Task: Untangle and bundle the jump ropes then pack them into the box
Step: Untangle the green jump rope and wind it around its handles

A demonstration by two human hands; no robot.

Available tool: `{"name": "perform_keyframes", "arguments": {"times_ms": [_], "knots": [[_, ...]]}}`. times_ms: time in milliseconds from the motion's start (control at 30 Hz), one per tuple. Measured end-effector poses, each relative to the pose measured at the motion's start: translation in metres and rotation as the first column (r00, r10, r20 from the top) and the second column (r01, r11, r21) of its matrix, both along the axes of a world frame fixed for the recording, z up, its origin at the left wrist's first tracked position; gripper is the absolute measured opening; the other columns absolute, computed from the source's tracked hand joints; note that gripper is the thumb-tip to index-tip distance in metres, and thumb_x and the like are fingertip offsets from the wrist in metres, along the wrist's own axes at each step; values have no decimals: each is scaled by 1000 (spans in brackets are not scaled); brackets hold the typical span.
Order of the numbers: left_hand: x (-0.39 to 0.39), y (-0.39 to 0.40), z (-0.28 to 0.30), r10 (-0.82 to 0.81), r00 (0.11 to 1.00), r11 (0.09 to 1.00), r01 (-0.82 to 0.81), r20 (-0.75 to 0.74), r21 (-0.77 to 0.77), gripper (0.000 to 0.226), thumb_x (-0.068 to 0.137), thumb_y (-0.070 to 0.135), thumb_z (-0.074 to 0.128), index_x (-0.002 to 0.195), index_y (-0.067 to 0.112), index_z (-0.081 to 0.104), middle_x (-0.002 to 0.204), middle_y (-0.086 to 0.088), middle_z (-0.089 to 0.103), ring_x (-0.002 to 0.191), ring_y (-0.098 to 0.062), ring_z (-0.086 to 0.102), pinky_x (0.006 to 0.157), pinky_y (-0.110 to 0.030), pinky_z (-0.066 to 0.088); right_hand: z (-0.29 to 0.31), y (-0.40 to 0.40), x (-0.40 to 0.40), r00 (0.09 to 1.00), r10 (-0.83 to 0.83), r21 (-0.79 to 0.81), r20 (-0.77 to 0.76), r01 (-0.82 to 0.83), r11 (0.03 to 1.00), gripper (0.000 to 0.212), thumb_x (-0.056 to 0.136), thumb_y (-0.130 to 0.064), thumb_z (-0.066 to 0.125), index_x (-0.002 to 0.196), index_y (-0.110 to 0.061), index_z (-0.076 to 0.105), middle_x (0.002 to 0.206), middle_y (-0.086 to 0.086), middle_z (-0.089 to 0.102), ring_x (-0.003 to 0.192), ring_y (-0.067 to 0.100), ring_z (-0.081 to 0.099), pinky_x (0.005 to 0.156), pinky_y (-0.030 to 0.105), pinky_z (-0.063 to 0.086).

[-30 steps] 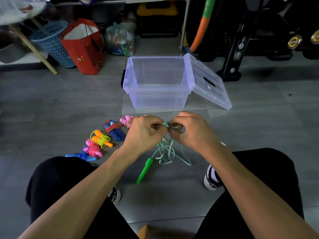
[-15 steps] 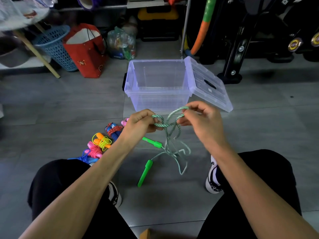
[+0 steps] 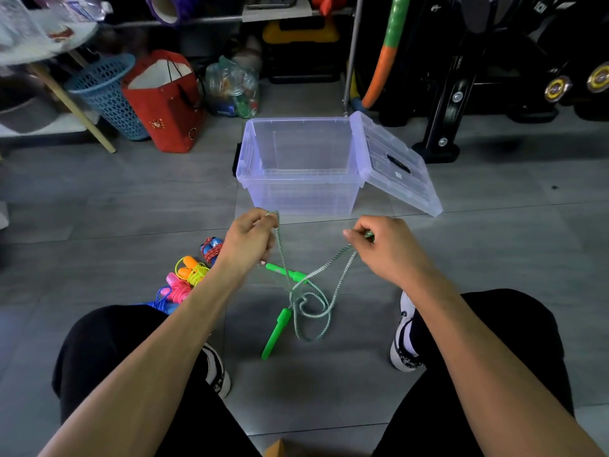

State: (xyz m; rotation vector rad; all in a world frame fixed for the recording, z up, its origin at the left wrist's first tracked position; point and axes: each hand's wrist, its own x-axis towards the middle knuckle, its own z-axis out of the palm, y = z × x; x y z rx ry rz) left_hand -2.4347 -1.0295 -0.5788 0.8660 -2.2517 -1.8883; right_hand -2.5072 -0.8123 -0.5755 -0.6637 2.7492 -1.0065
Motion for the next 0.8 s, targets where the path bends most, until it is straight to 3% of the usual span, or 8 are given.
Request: {"name": "perform_keyframes", "arguments": {"times_ms": [167,267,333,400,500,600,667,800], "knots": [[10,4,10,-362,931,911,342,-52,-229,18,88,43,60,89,28,72,63,-18,55,65,-42,58,64,-30,42,-10,6,2,995,28,494,97,-72,867,27,93,-37,56,110,-16,57,114,9,57,102,31,58,81,35,46],[19,14,20,-534,839,822,488,-101,-293,15,97,19,59,99,23,73,67,12,65,60,-5,54,63,-22,45,-7,-4,7,972,152,292,179,-200,935,59,91,-47,59,142,-25,42,143,2,44,130,22,46,102,33,38],[22,19,26,-588,798,793,538,-130,-286,17,96,14,58,102,21,72,72,21,67,61,1,53,62,-16,45,-2,-17,13,915,281,-74,289,-271,960,42,92,-40,62,132,-29,55,132,-6,57,121,7,53,98,27,40],[23,18,25,-574,803,810,526,-161,-260,16,96,17,58,98,25,72,68,5,65,58,-6,48,56,-20,42,4,-25,16,877,321,-279,359,-227,933,11,95,-29,60,97,-23,69,88,-8,69,83,1,62,76,25,44],[19,1,13,-492,869,851,465,-60,-246,18,94,37,59,84,27,71,72,-27,57,57,-20,40,54,-29,36,14,-23,12,882,233,-347,411,-85,934,23,94,-22,61,72,-19,66,52,-4,56,51,8,53,61,25,42],[18,-12,-5,-417,897,783,437,148,-443,34,93,46,58,76,18,67,60,-11,56,49,-15,42,56,-27,38,20,-14,3,892,174,-505,417,68,860,28,83,-29,66,58,-19,60,46,-5,36,43,10,31,49,26,32],[15,-15,-9,-364,915,761,400,175,-511,36,97,39,54,74,13,65,55,4,58,49,-12,46,55,-26,39,21,-10,0,920,117,-483,375,86,872,30,85,-27,66,58,-16,57,48,-3,34,44,10,28,49,25,27],[14,-3,3,-367,926,824,368,90,-431,38,97,39,54,69,14,58,64,-4,66,46,-6,41,53,-26,41,11,-12,10,943,163,-138,291,-127,982,13,85,-32,68,85,-20,63,67,-6,56,57,8,47,58,25,38]]}}
